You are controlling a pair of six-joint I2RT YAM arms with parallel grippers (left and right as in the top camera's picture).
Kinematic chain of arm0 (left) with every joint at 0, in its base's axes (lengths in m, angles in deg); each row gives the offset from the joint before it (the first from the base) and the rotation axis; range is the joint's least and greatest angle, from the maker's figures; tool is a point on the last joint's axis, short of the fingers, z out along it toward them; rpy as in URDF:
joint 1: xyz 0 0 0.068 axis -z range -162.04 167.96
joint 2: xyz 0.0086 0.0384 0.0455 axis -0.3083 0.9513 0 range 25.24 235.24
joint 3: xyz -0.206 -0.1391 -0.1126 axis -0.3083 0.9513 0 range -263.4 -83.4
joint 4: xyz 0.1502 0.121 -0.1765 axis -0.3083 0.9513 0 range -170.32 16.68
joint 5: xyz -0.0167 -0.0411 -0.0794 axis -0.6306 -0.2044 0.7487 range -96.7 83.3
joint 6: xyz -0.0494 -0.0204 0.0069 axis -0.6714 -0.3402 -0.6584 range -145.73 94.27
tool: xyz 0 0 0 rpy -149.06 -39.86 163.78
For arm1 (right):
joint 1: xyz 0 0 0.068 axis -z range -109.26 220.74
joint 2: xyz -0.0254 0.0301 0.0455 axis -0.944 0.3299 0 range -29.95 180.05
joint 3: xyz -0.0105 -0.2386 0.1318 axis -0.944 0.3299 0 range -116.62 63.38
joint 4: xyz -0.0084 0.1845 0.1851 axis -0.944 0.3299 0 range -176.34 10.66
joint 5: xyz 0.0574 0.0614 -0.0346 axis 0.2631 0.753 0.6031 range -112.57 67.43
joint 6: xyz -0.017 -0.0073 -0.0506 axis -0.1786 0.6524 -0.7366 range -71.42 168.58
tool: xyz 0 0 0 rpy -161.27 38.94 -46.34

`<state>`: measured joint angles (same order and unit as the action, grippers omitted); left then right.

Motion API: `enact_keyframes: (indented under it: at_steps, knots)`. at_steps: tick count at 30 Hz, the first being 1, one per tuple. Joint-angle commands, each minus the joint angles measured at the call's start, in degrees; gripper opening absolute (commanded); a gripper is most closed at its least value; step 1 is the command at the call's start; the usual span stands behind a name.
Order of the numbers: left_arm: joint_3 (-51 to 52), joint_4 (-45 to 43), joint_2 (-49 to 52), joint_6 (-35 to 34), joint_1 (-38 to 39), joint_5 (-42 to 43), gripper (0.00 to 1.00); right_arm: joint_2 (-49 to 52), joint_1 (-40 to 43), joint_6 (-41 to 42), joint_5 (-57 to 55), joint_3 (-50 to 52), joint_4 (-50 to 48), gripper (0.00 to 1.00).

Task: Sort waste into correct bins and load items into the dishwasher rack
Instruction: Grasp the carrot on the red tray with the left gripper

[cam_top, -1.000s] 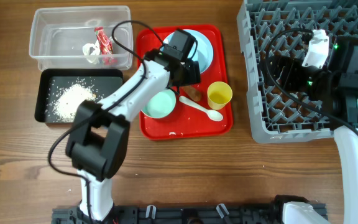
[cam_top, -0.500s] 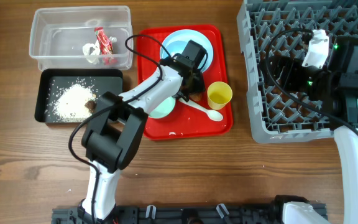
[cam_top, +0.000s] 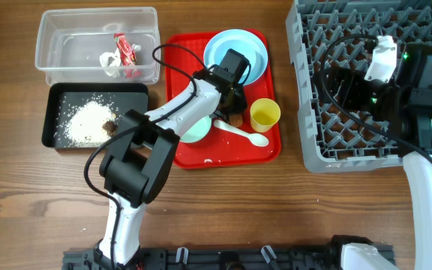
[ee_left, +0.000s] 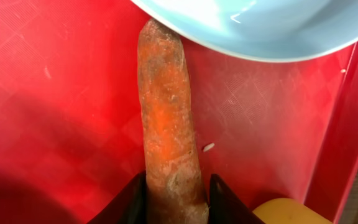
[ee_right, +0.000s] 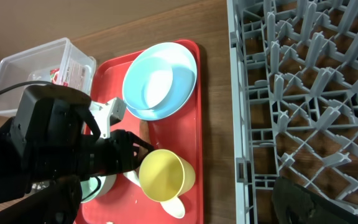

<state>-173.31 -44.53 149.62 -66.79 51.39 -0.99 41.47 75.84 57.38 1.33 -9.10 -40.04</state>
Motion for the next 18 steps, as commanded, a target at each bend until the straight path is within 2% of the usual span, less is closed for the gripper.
enact_keyframes:
  at_steps: [1, 12, 18]
  knots:
    - [-0.35, -0.28, -5.51, -0.11, -0.20, 1.05, 0.31, 0.50, -0.39, 0.20, -1.27, -0.90, 0.13, 1.00]
    - [-0.33, 4.57, -20.98, 0.35, -5.29, -0.37, 0.31, 0.50, -0.39, 0.22, -1.27, -0.90, 0.00, 1.00]
    - [-0.33, 11.13, -23.67, 1.53, -12.39, -3.43, 0.29, 0.50, -0.39, 0.22, -1.42, -0.90, -0.20, 1.00]
